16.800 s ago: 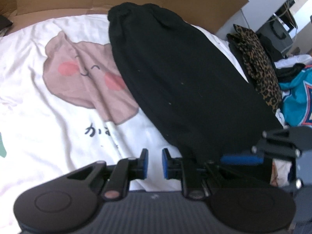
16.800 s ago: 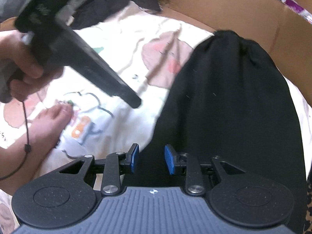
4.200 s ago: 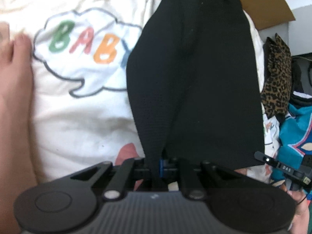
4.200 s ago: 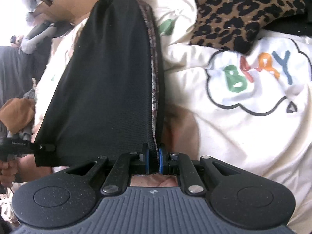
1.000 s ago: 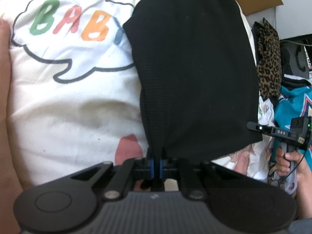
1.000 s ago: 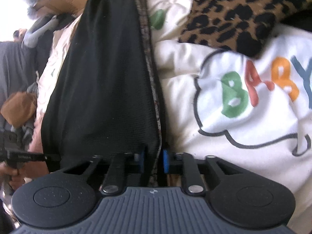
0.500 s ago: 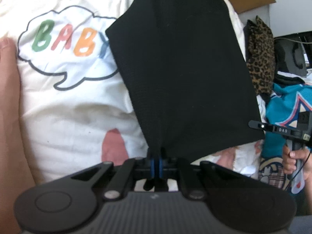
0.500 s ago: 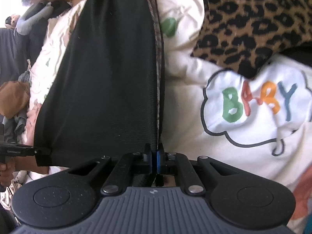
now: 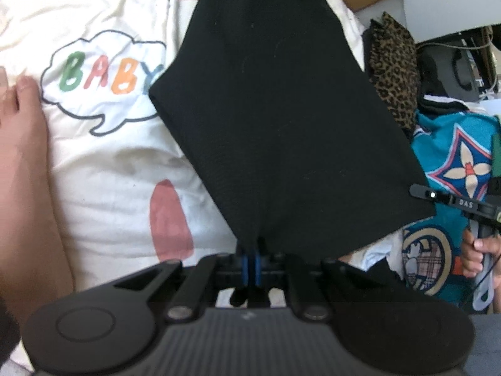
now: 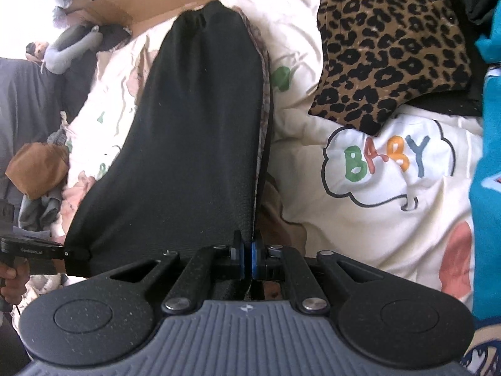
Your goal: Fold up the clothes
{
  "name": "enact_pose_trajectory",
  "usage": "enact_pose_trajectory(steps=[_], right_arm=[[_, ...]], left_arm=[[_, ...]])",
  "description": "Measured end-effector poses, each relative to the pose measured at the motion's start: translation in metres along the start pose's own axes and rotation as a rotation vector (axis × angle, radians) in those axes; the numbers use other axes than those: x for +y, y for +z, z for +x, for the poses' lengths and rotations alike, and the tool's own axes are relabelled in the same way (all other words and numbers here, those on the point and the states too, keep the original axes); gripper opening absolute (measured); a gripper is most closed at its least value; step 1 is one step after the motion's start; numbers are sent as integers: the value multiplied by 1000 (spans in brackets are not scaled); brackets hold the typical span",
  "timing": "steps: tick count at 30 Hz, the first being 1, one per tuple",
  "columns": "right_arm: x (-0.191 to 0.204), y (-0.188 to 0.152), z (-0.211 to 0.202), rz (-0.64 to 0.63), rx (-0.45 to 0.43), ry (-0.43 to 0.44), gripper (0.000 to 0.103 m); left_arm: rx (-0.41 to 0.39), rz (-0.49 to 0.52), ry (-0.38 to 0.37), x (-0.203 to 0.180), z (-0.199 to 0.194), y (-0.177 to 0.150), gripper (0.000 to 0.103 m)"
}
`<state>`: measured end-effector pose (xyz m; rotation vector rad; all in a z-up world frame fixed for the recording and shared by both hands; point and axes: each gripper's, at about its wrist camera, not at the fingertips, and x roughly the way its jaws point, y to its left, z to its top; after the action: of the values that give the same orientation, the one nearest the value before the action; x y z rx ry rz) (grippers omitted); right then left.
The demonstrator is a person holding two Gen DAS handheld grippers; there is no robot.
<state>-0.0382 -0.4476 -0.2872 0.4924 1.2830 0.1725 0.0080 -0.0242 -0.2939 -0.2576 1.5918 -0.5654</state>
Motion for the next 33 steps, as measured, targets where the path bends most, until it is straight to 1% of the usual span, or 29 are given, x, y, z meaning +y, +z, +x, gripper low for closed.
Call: enact_pose_trajectory(steps=[2,3,8,11,14,22,27,30,33], right_arm=[[3,-5,-8,13,-12,0,1],[5,-8,-10,15,-15,-1,1],[16,-23,-22,17,-22,-11,1],[21,-30,-31,-3,-19,-24,1],[23,-34,-44,-8,-33,-33,1],[26,-47,-76,0,-66,-32,1],[31,-55,-84,10,-77,-18,1],[28,-54,-74,25,-65,-15,1],[24,-52,-65,36,-56,-11,1]], left_arm=[[-4,-4,-6,-4,-6,-5,4],[-5,2,-3,-6,-7,-12,4],[-4,38,7,-16,-17,-22,4],[-10,46,-7,-21,-20,-27,4],[-19,64,-15,-29,-22,-29,4],[-25,124,-46,-51,-44,-32,4],[-21,87,-44,-41,-48,-32,4],[-23,49,-41,-33,-45,-29,4],[-23,37,-38,-30,-40,-22,4]])
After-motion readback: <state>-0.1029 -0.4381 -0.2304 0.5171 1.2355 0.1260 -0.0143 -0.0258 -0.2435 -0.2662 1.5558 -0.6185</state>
